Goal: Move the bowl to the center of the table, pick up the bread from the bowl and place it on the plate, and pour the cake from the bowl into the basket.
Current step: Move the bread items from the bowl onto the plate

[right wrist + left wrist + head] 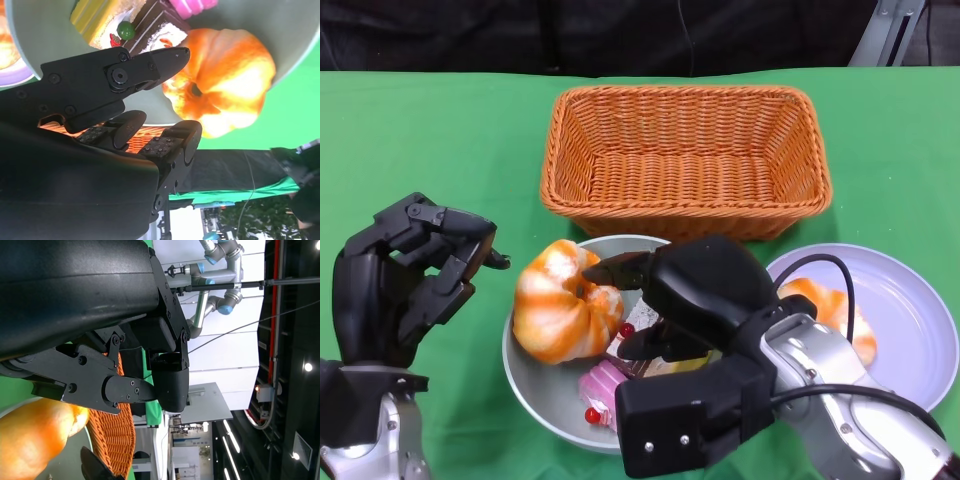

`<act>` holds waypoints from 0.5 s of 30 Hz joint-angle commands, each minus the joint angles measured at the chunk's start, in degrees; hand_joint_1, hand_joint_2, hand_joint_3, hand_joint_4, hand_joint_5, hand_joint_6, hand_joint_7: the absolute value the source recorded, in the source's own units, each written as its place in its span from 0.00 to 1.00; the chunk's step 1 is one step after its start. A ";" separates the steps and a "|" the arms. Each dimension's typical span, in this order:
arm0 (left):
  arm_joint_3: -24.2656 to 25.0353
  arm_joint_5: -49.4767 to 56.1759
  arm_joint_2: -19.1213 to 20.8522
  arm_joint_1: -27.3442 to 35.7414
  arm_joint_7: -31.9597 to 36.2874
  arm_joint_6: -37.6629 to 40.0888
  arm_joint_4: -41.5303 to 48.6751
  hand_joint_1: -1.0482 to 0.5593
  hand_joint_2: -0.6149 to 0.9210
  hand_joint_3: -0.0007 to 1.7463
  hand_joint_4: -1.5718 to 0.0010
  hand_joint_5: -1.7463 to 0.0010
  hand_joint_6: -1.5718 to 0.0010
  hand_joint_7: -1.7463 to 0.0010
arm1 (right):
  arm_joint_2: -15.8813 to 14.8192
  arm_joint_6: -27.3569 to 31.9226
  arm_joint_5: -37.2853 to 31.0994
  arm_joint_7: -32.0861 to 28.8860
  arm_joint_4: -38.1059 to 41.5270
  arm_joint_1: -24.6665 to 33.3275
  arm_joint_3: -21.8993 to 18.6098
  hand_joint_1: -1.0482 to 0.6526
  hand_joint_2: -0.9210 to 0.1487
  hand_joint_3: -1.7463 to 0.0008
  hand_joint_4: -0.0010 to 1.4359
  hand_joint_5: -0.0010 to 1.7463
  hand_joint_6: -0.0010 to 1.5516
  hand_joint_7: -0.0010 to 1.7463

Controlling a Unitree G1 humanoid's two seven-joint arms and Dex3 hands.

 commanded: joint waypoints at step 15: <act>2.45 -0.89 1.37 -2.11 1.21 -0.73 1.51 0.58 1.00 0.20 0.47 0.24 0.38 0.51 | 0.71 -6.01 -5.08 -5.41 0.66 1.74 2.15 0.14 0.00 0.98 0.37 0.00 0.36 0.00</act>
